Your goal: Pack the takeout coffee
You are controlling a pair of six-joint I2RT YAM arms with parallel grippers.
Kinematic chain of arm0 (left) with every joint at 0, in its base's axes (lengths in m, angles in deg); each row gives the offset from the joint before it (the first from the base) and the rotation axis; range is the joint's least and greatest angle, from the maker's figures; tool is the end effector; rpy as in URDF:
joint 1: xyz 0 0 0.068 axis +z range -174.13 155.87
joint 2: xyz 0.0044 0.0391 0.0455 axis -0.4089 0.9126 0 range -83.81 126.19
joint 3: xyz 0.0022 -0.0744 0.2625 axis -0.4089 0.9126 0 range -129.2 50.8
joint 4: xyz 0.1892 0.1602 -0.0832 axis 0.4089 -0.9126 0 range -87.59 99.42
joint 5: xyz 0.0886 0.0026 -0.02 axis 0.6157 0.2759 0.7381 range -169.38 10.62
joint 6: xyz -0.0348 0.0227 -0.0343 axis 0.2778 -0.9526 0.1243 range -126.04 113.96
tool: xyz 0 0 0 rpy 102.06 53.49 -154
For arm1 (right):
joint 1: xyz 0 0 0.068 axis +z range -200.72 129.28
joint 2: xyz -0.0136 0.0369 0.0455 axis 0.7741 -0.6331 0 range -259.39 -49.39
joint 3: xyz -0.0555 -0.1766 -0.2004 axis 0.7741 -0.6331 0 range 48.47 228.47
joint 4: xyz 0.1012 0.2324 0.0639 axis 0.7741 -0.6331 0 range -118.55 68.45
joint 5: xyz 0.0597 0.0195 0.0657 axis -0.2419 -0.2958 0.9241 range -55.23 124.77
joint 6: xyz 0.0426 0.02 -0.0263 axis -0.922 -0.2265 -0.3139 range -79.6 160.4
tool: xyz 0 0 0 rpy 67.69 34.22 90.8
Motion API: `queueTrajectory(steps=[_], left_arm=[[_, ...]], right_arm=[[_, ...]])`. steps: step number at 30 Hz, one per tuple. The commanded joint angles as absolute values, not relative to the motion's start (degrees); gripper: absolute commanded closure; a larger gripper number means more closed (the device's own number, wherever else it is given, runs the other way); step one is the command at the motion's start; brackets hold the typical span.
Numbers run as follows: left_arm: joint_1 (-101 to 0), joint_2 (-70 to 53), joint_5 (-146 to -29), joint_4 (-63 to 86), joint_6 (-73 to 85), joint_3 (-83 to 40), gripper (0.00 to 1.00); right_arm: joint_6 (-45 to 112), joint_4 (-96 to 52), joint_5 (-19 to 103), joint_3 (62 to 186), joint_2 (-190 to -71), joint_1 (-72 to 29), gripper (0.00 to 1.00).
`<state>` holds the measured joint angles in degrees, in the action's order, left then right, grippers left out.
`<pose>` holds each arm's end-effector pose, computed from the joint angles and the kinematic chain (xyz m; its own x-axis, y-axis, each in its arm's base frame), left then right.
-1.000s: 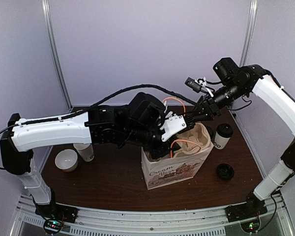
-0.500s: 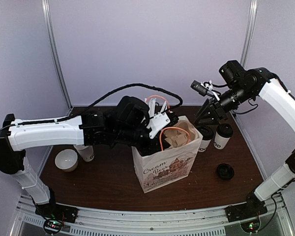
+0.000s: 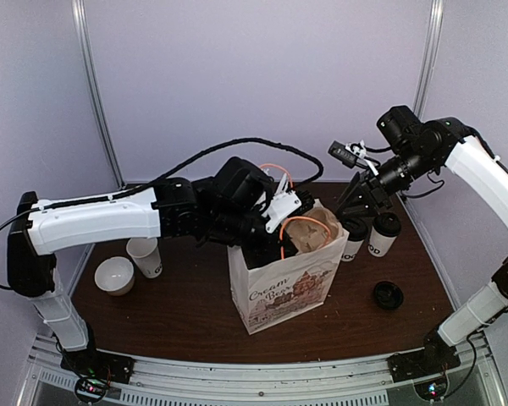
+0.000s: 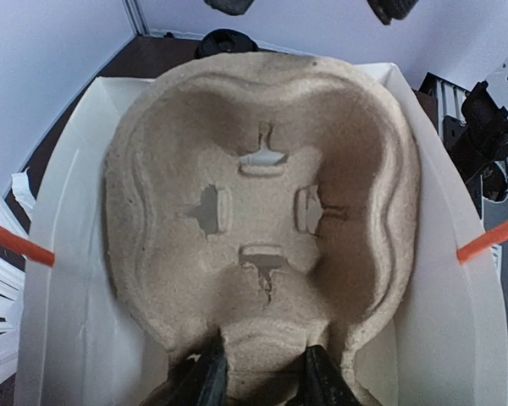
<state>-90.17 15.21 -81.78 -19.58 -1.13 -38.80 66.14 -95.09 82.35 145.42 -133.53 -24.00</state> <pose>0.1607 -0.3650 0.3253 -0.3307 0.5336 -0.7784 0.9013 0.4231 -0.0929 0.2262 0.1432 0.4034 -0.4303 -0.5444 -0.7201 -0.9019 0.2264 0.3678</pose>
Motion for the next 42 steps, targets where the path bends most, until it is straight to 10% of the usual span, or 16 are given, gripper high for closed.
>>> queueTrajectory(steps=[1,42], left_arm=[[-90.04,15.32,-83.43,-28.21,1.20,-41.02,0.82],[-90.04,-2.20,-77.60,-22.79,6.03,-28.27,0.86]], right_arm=[[67.06,-94.97,81.78,144.18,-132.51,-24.69,0.43],[66.16,-96.92,84.38,148.05,-139.38,-16.12,0.43]])
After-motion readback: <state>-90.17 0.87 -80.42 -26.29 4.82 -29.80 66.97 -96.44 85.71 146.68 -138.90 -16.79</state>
